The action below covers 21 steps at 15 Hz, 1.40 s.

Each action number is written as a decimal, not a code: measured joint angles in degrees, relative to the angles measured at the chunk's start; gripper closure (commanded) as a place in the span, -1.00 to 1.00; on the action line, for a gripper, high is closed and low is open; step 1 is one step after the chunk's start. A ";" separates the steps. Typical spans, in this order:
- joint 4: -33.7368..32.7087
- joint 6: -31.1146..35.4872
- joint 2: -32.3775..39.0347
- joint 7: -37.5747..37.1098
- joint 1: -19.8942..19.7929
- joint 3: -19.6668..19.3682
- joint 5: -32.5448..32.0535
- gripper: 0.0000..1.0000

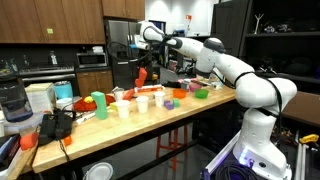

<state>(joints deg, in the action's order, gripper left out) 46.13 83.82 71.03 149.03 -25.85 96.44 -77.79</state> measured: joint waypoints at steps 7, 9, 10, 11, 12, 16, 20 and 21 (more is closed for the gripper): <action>5.78 0.08 4.84 -0.03 2.51 1.88 3.92 0.65; 6.34 0.08 5.61 -0.03 3.23 2.22 5.13 0.65; 6.38 0.08 5.78 -0.03 3.49 2.27 5.67 0.65; 6.42 0.08 5.91 -0.02 3.69 2.35 6.22 0.65; 6.48 0.08 6.06 -0.02 3.86 2.45 6.70 0.65; 7.45 0.16 6.86 -0.02 4.03 3.49 7.65 0.65; 9.94 0.28 7.78 0.00 3.88 5.11 7.88 0.65; 10.75 0.28 8.13 0.00 3.85 5.59 8.01 0.65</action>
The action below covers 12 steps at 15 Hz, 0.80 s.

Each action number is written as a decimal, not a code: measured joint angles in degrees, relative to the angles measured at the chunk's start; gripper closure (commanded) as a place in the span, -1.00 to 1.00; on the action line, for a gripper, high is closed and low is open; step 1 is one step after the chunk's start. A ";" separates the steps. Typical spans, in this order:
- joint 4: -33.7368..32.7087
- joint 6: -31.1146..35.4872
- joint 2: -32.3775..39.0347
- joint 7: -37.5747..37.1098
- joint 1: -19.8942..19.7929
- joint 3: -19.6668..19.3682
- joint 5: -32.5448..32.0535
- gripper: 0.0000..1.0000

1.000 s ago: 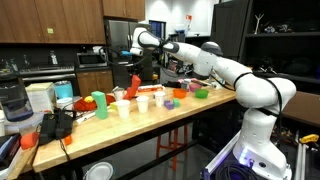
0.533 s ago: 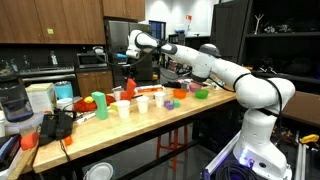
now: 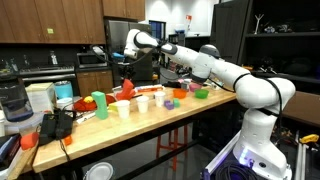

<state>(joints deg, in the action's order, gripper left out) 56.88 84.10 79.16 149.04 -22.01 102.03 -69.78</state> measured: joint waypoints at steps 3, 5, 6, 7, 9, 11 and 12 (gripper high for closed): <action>2.33 -0.76 1.77 -0.01 -0.01 1.65 0.46 0.65; 1.36 -4.06 2.03 -0.37 0.33 0.17 5.67 0.65; 0.26 -4.75 1.02 -0.98 0.32 -2.87 10.35 0.65; -0.85 -6.66 0.70 -2.03 0.43 -4.30 11.88 0.65; -3.04 -11.70 0.71 -5.26 0.49 -4.87 12.46 0.65; -5.39 -16.83 0.55 -9.07 0.61 -4.95 12.96 0.65; -6.64 -19.26 0.38 -11.11 0.79 -4.97 13.12 0.65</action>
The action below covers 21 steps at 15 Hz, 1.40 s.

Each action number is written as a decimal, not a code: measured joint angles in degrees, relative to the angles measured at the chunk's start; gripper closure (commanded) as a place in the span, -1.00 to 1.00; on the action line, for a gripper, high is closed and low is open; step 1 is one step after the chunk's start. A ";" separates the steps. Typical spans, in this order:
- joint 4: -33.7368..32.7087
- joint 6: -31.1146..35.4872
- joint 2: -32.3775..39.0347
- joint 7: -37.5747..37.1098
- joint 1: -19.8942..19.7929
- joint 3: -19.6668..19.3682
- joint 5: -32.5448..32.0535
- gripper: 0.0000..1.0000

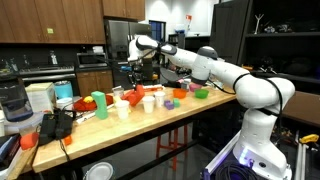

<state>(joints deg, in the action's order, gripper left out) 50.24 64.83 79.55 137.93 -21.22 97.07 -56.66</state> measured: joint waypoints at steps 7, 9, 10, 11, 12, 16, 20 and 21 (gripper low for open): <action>-10.84 -12.33 -1.25 -11.59 3.92 -0.22 0.15 0.65; -13.24 -12.96 -1.62 -12.50 4.94 -0.45 -0.16 0.15; -13.67 -12.97 -1.63 -12.48 5.13 -0.52 -0.17 0.15; -13.62 -12.97 -1.56 -12.48 5.13 -0.55 -0.16 0.15; -13.57 -12.97 -1.51 -12.48 5.14 -0.61 -0.16 0.15; -13.55 -12.96 -1.44 -12.48 5.16 -0.68 -0.16 0.65; -13.56 -12.94 -1.30 -12.48 5.17 -0.77 -0.16 -0.57; -13.58 -12.85 -1.25 -12.50 5.16 -0.82 -0.17 -0.68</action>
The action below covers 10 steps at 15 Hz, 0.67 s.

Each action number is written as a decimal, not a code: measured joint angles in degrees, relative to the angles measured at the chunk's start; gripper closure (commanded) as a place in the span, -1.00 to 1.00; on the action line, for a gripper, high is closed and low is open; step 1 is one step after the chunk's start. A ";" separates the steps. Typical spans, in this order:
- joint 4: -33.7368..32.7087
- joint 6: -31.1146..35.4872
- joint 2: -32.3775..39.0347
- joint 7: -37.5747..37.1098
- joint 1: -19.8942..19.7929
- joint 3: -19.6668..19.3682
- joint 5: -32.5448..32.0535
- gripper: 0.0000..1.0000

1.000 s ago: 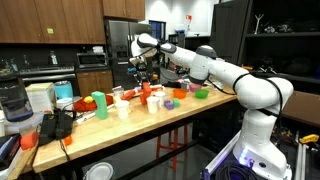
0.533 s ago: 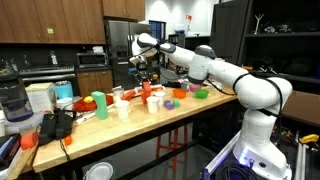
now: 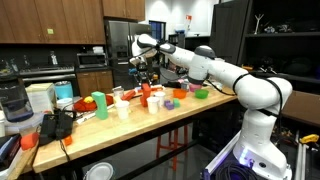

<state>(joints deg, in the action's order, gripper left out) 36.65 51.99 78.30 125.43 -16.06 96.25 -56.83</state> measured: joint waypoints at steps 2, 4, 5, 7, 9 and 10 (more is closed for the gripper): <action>-0.03 0.35 0.02 -0.15 -0.04 -0.15 -0.32 -0.94; -0.05 1.01 0.02 -0.82 -0.08 -0.25 -1.17 -1.00; -0.06 1.50 0.01 -1.29 -0.11 -0.30 -1.77 -1.00; -0.05 2.31 -0.16 -2.93 -0.18 -0.60 -3.24 -1.00; 0.03 2.94 -0.64 -5.35 -0.35 -0.75 -5.29 -1.00; 0.08 3.01 -0.99 -6.68 -0.43 -0.75 -6.34 -1.00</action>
<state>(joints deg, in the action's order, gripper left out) 36.74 55.00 77.31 118.75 -16.49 95.49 -63.18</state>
